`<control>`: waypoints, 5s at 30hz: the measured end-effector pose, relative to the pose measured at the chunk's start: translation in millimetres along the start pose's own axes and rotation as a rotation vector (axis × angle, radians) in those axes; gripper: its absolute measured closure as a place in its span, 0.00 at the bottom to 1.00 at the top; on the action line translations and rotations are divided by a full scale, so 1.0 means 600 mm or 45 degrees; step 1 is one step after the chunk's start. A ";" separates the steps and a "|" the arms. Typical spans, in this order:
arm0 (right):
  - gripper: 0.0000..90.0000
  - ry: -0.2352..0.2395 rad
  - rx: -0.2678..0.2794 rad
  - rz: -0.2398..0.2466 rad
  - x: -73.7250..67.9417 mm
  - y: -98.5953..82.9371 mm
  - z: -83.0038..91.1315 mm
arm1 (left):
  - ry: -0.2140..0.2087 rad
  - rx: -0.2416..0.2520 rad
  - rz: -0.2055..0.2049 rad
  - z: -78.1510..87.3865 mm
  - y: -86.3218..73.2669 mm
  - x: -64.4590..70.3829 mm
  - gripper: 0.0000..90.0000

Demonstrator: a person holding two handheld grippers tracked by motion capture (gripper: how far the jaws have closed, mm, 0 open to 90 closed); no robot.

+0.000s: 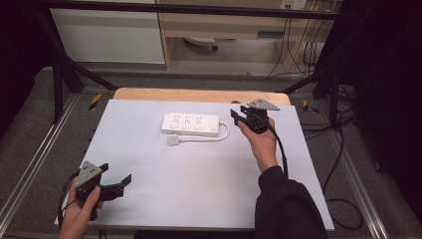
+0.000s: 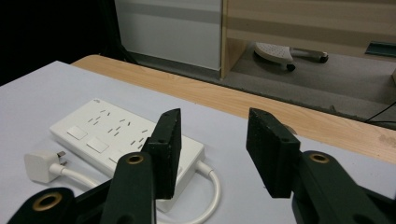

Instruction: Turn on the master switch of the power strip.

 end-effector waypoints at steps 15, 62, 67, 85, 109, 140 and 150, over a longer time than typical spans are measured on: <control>0.85 -0.005 0.027 0.006 -0.013 0.008 -0.037 | 0.005 0.002 0.002 0.001 0.000 -0.002 0.08; 0.99 0.014 0.000 -0.004 -0.041 -0.006 -0.097 | 0.009 0.006 -0.002 0.003 0.000 -0.004 0.07; 0.99 0.019 -0.009 -0.007 -0.044 -0.009 -0.100 | 0.008 0.006 -0.003 0.003 0.000 -0.004 0.07; 0.99 0.038 -0.057 -0.004 -0.064 -0.033 -0.125 | 0.005 0.011 0.000 0.004 0.001 -0.004 0.07; 1.00 0.054 -0.159 0.063 -0.088 -0.072 -0.141 | 0.009 0.014 0.001 0.005 0.001 -0.006 0.07; 1.00 0.033 -0.245 0.118 -0.095 -0.111 -0.149 | 0.009 0.017 0.004 0.005 0.001 -0.007 0.07; 1.00 0.036 -0.242 0.133 -0.099 -0.113 -0.149 | 0.008 0.016 0.003 0.005 0.001 -0.007 0.08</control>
Point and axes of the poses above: each handheld gripper's, and its own axes: z roughly backward along the jaws, y roughly out of its top, x roughly to its right, the point moved 8 cm from there along -z, roughly forward along the jaws, and after that the axes turned 9 degrees about -y, right-handed, at the moved point
